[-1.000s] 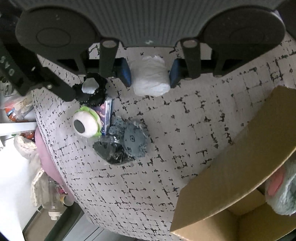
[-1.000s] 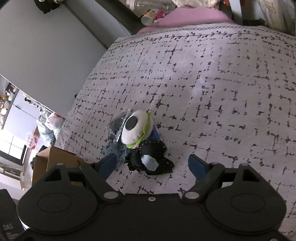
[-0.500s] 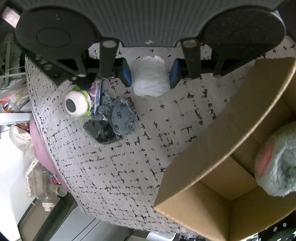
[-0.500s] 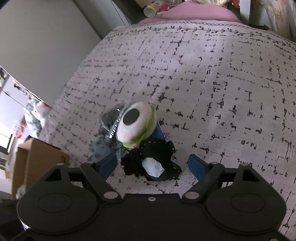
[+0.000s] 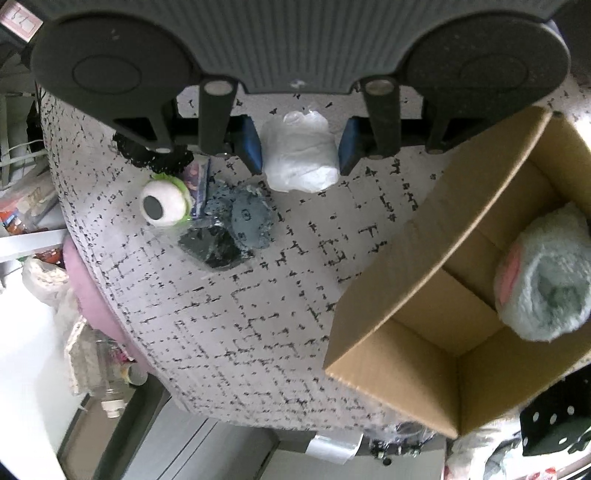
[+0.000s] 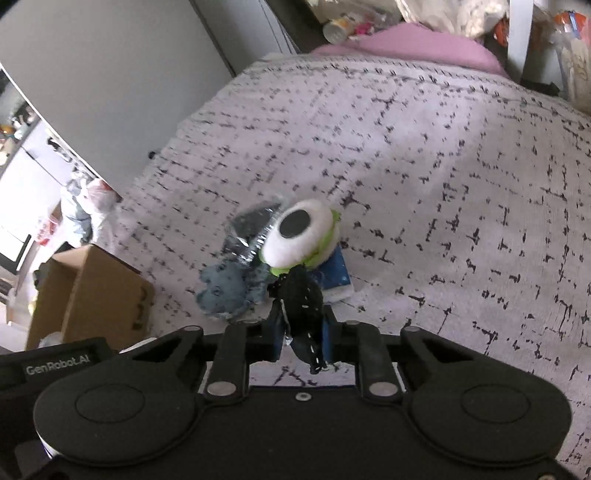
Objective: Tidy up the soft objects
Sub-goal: 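Carry the white ball with the left tool while the right tool grasps the black plush, then release the white ball into the box with the left tool while the right tool drops the black plush in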
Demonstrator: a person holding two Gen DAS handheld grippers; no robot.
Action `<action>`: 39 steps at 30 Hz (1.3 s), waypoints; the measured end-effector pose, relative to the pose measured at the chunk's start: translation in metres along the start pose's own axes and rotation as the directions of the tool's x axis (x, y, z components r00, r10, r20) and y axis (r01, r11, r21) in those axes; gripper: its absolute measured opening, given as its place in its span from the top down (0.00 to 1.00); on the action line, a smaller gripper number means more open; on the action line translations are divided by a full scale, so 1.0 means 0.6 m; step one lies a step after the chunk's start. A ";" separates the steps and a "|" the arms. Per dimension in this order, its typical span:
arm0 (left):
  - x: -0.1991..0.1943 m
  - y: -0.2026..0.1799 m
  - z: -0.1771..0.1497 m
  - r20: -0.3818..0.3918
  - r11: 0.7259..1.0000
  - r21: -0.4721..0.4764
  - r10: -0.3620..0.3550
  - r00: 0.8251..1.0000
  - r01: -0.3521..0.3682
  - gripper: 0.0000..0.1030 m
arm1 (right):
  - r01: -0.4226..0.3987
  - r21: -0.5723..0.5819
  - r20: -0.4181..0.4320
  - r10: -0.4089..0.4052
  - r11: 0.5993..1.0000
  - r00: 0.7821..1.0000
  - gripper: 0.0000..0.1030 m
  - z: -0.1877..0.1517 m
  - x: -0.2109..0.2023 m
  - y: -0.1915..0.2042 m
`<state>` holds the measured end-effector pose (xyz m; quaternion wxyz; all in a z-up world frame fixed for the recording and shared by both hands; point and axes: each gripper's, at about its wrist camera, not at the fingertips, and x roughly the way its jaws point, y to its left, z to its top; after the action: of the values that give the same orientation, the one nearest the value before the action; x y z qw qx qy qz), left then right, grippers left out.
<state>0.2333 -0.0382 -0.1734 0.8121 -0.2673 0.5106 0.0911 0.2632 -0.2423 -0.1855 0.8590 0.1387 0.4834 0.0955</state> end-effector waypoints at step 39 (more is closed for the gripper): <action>-0.198 0.089 0.081 0.196 0.996 0.088 0.004 0.981 -0.021 0.58 | -0.306 -0.123 0.142 0.322 0.944 0.936 0.82 -0.021 -0.115 0.148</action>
<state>0.1941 0.0472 -0.0711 0.8690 -0.2173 0.4333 0.0992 0.2144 -0.1774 -0.1067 0.8746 0.1788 0.3792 0.2436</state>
